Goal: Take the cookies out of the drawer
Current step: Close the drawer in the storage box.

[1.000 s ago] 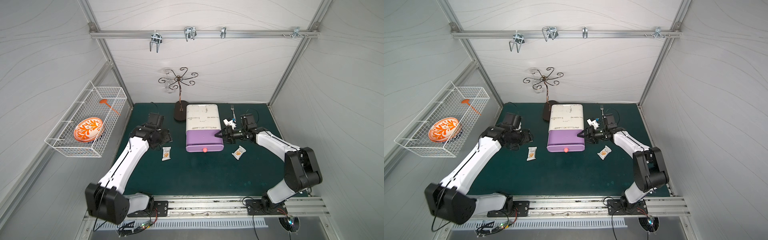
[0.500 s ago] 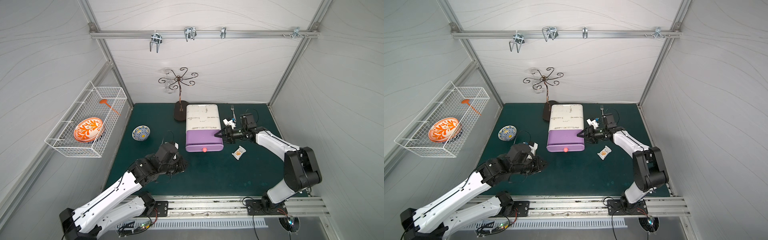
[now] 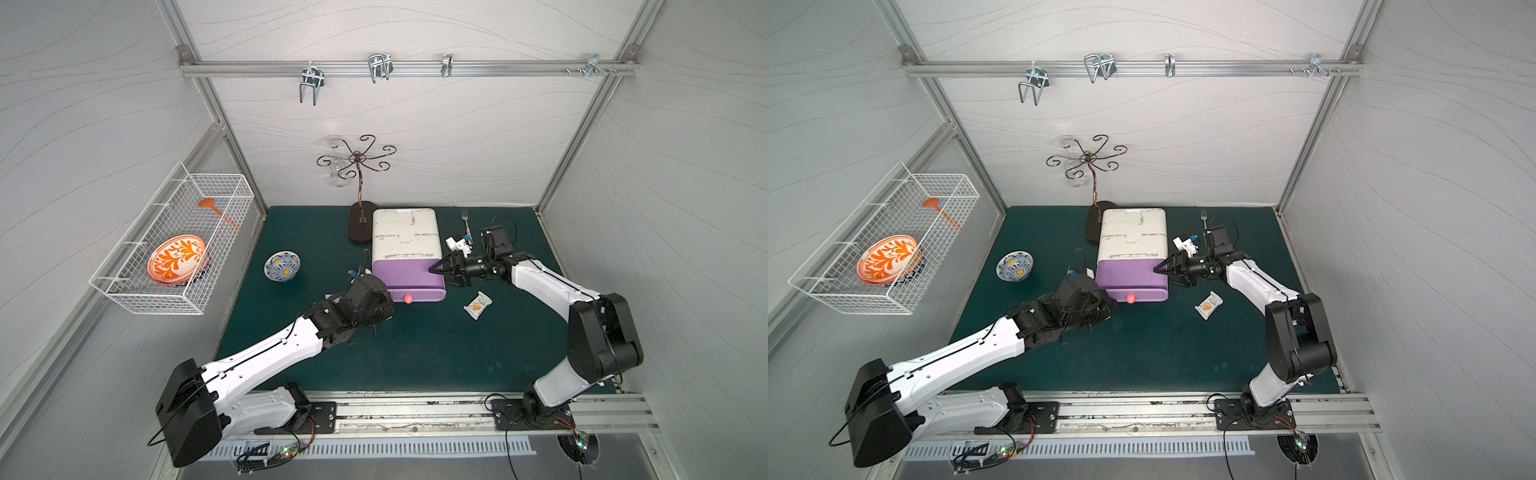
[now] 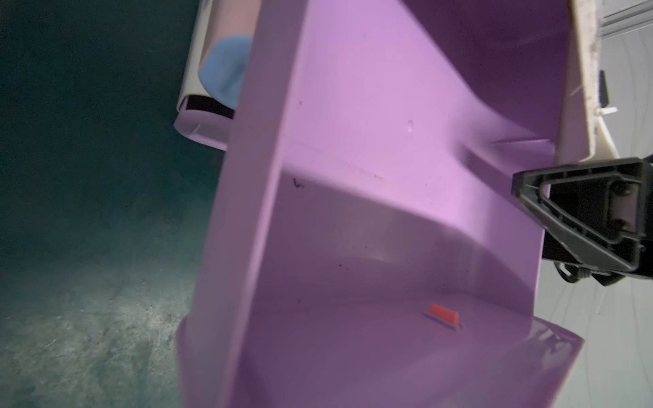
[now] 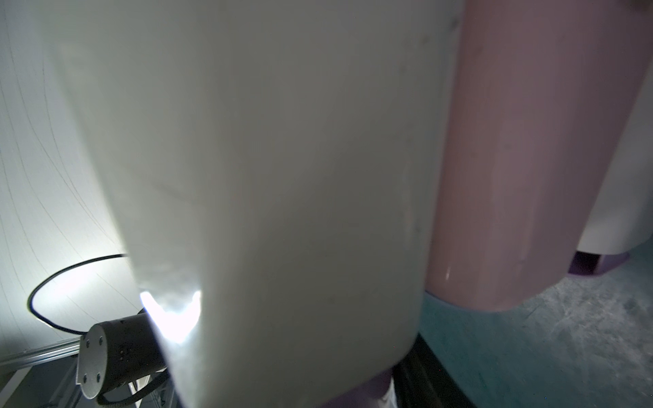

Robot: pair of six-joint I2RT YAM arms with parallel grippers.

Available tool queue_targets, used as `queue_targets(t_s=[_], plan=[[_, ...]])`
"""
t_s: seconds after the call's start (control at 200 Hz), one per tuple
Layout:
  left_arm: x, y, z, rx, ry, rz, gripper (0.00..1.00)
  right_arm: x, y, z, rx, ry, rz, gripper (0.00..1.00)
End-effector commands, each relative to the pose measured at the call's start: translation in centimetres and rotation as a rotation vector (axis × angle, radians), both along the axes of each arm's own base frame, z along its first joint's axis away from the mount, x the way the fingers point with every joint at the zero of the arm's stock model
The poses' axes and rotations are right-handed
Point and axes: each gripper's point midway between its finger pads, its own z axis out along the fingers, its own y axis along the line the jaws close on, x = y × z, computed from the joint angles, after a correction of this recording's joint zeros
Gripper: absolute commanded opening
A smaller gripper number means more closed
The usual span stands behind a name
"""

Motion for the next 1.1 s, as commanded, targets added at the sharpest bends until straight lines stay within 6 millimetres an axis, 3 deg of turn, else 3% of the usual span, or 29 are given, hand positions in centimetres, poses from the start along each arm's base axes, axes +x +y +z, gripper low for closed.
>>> queue_targets(t_s=[0.0,0.075,0.16,0.255,0.405,0.495,0.555,0.68,0.775,0.865,0.935,1.0,1.095], plan=[[2.5,0.1,3.9,-0.036,-0.131,0.093,0.1,-0.7,0.2,1.6,0.034,-0.025,0.038,0.63],[2.9,0.4,4.1,-0.018,-0.145,0.111,0.12,-1.0,-0.1,2.0,0.032,-0.031,0.038,0.75],[3.3,0.7,4.3,-0.008,-0.155,0.139,0.11,-1.2,-1.0,2.3,0.016,-0.023,0.022,0.81],[3.7,0.3,4.9,-0.012,-0.167,0.141,0.11,-1.4,-2.8,2.8,-0.003,0.007,-0.007,0.81],[4.4,-0.5,4.8,-0.011,-0.163,0.137,0.11,-2.3,-7.7,3.7,-0.075,0.052,-0.092,0.81],[4.8,-0.8,4.5,-0.003,-0.162,0.139,0.11,-2.2,-10.8,5.0,-0.095,0.049,-0.183,0.79],[5.0,-0.7,4.6,0.009,-0.169,0.146,0.11,-1.6,-11.5,7.0,-0.081,0.003,-0.223,0.71],[5.3,0.0,4.7,0.027,-0.189,0.181,0.11,-0.2,-8.5,11.7,-0.027,-0.131,-0.188,0.36],[5.8,0.0,5.0,0.026,-0.214,0.195,0.1,0.4,-4.4,14.3,0.009,-0.192,-0.103,0.31],[6.2,-0.2,5.0,0.03,-0.223,0.198,0.1,1.0,-0.4,14.2,-0.011,-0.199,-0.009,0.23],[6.5,-0.3,4.7,0.033,-0.222,0.21,0.09,1.7,1.3,13.6,-0.033,-0.206,0.018,0.22],[6.6,-0.3,4.6,0.041,-0.221,0.216,0.09,2.7,2.2,13.1,-0.037,-0.201,0.011,0.2],[6.8,-0.2,4.4,0.046,-0.221,0.225,0.08,4.1,2.6,10.7,-0.093,-0.143,-0.018,0.11]])
